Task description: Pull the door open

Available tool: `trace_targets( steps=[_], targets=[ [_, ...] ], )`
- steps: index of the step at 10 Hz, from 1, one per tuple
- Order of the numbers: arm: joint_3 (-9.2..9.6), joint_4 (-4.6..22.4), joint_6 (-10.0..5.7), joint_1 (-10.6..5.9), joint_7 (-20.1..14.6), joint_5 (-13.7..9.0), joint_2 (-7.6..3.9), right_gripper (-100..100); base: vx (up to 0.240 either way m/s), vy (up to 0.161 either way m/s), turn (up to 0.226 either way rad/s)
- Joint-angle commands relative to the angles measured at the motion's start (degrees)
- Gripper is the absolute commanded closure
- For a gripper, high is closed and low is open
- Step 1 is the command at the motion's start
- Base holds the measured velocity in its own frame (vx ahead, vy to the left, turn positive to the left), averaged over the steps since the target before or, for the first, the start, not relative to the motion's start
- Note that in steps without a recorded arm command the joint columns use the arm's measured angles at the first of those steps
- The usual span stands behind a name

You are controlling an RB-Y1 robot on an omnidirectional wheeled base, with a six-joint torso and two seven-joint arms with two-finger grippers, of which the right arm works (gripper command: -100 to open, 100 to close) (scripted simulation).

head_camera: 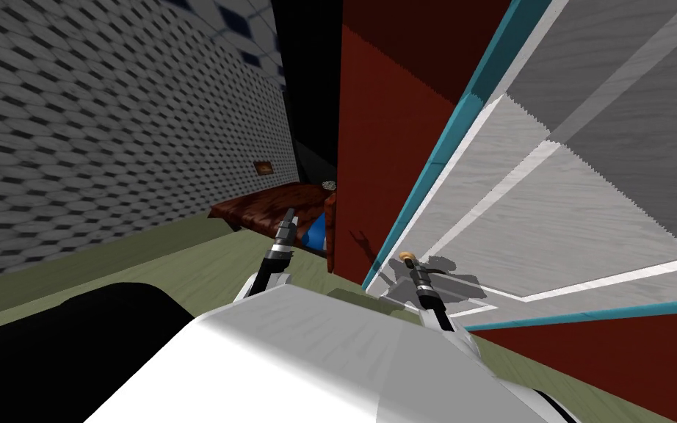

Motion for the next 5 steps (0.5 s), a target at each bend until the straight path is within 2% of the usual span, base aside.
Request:
trace_targets(
  steps=[1,5],
  targets=[
    [0.92,-0.29,-0.63,0.67,-0.96,0.53,-0.52,100,-0.179,-0.057,0.074],
    [3.63,-1.0,-2.89,2.0,-4.15,2.03,-2.46,100,-0.21,-0.085,0.093]
  ],
)
